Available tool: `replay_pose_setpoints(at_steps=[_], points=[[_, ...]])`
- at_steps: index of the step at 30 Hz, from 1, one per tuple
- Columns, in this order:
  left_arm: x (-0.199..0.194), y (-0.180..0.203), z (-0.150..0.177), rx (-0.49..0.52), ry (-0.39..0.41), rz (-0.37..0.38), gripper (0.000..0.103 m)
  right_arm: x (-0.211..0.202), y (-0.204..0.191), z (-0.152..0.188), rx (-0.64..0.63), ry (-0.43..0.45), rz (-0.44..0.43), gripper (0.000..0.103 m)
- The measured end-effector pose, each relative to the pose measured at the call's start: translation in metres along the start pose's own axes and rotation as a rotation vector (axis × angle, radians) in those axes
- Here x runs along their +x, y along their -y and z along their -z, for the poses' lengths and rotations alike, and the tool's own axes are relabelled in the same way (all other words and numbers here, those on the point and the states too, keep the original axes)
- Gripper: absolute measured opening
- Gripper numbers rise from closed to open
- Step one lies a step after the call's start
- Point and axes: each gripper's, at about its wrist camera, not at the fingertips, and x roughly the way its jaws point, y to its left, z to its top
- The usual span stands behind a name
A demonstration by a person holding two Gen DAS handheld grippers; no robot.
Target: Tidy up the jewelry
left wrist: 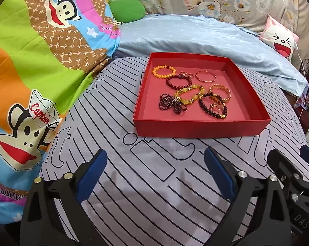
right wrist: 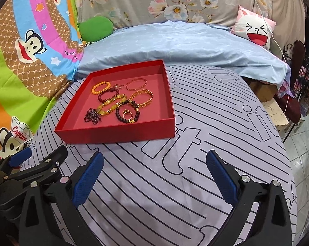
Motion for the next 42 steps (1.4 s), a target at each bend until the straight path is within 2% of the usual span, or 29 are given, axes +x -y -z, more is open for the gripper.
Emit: replay_pose_setpoints(at_steps=[8, 42], points=[[0.0041, -0.0012, 0.0035, -0.016, -0.019, -0.010, 0.094, -0.0011, -0.0053, 0.0017, -0.027, 0.025, 0.045, 0.097], [0.0035, -0.0062, 0.0034, -0.028, -0.021, -0.037, 0.094, -0.0021, -0.0082, 0.0026, -0.030, 0.028, 0.045, 0.097]])
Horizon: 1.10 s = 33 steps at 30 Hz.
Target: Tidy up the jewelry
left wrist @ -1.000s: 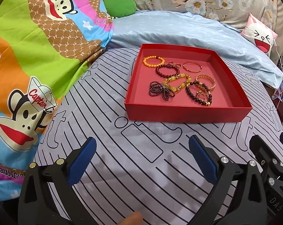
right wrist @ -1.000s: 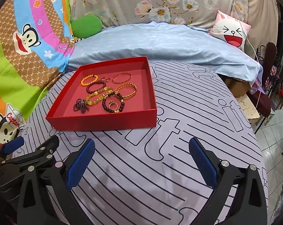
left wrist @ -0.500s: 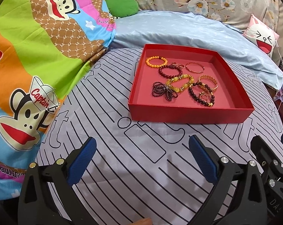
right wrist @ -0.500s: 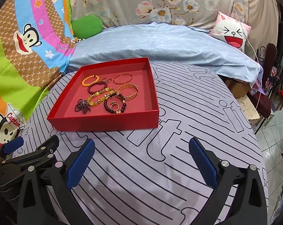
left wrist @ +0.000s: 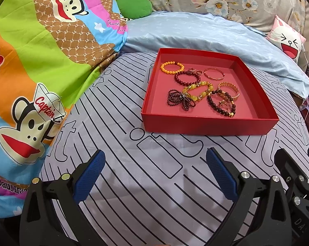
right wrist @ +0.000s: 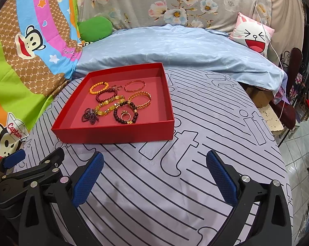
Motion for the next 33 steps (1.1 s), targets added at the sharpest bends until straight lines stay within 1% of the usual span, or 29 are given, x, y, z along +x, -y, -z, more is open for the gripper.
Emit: replay_pose_setpoints(at_steps=[12, 19, 33], points=[[0.0001, -0.0017, -0.0005, -0.001, -0.004, -0.005, 0.094, -0.0001, -0.0015, -0.0002, -0.004, 0.001, 0.000, 0.097], [0.0040, -0.0057, -0.0026, -0.015, -0.021, 0.005, 0.094, 0.0004, -0.0035, -0.0007, -0.008, -0.001, -0.001, 0.097], [0.0046, -0.0053, -0.0022, -0.014, -0.019, -0.001, 0.094, 0.0006, -0.0049, -0.0007, -0.011, 0.000, -0.001, 0.097]])
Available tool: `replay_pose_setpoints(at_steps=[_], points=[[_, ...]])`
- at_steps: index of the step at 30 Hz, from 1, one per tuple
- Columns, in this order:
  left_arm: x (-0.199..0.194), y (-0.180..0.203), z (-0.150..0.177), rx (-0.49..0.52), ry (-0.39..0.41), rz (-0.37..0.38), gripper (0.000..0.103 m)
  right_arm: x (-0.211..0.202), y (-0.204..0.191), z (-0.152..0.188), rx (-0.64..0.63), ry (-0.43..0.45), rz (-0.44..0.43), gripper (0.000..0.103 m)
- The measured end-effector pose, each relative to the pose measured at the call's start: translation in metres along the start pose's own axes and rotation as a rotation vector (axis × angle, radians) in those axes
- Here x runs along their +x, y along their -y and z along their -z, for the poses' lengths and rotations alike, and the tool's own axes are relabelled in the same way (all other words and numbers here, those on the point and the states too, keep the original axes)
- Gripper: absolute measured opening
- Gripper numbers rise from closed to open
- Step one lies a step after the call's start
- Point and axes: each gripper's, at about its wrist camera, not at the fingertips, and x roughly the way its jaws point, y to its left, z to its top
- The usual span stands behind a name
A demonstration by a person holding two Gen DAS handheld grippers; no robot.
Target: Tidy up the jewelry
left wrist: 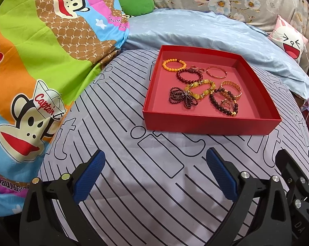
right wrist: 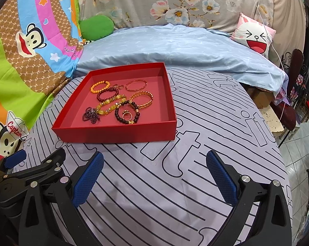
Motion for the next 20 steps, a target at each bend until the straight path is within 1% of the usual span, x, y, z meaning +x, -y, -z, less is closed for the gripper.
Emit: replay_pose_setpoints(at_steps=[9, 17, 20], points=[[-0.0001, 0.0006, -0.0004, -0.001, 0.000, 0.000, 0.094, 0.0000, 0.0000, -0.0002, 0.001, 0.000, -0.001, 0.097], [-0.0028, 0.0014, -0.0006, 0.012, 0.021, -0.023, 0.094, 0.0005, -0.0005, -0.0001, 0.001, -0.001, -0.001, 0.097], [-0.0032, 0.0017, -0.0014, 0.018, 0.019, -0.019, 0.094, 0.0009, 0.0001, -0.0002, 0.000, -0.001, -0.001, 0.097]])
